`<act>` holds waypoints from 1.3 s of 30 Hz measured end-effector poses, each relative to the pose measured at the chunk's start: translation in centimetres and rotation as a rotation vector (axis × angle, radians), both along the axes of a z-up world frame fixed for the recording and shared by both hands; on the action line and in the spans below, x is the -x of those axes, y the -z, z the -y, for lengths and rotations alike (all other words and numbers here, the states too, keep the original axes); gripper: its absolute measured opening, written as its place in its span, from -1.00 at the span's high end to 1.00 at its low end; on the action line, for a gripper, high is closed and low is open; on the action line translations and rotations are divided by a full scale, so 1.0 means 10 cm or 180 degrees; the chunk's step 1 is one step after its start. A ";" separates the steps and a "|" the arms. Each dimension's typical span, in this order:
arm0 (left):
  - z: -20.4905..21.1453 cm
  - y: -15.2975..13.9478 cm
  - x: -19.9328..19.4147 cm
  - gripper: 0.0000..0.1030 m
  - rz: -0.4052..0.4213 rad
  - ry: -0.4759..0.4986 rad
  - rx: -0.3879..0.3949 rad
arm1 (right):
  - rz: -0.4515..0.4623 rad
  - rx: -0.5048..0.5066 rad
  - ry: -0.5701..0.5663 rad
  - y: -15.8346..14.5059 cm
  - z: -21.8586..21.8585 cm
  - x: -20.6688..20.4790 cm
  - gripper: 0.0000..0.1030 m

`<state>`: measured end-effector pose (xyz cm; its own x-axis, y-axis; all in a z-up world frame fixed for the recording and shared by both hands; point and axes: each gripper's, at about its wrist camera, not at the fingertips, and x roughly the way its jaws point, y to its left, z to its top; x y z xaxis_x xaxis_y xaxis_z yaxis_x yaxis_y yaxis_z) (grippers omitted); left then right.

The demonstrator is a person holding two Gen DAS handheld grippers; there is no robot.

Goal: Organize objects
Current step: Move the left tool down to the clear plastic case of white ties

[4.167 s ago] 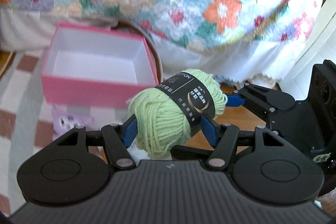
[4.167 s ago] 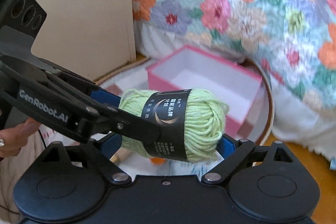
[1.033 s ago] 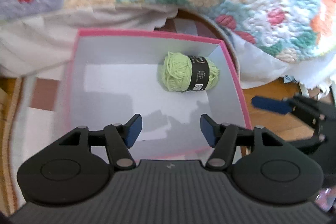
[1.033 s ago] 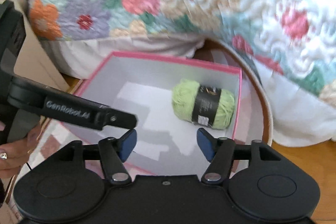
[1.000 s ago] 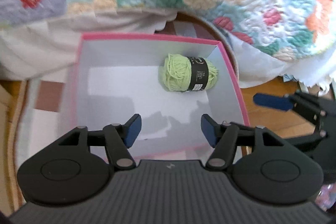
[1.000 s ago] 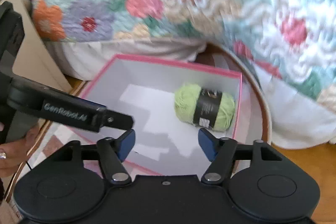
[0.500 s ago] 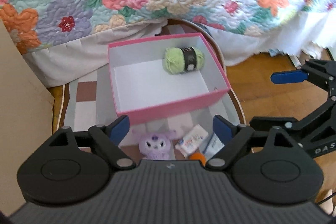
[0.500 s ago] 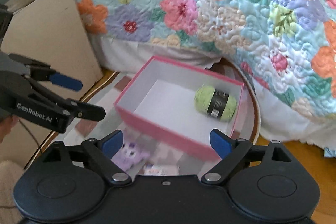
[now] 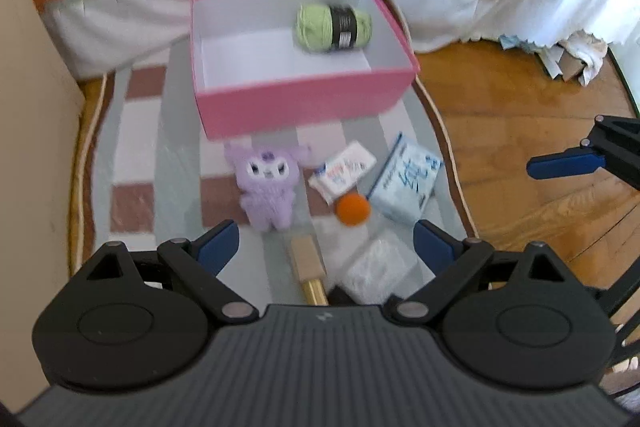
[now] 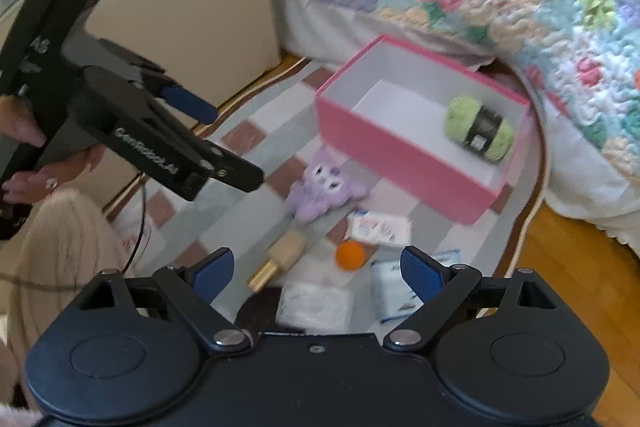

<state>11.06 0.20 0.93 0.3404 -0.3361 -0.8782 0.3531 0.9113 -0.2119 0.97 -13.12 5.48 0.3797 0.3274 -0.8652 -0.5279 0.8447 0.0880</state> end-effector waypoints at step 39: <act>0.43 1.79 0.42 0.18 -0.0515 -0.0759 0.0608 | 0.0078 0.0143 0.0027 2.17 -0.15 0.27 -0.84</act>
<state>6.83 -4.14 -16.95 0.2906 -0.4274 -0.8561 0.0829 0.9026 -0.4225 -1.72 -11.65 -16.20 0.4037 0.2853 -0.8693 -0.5223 0.8519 0.0370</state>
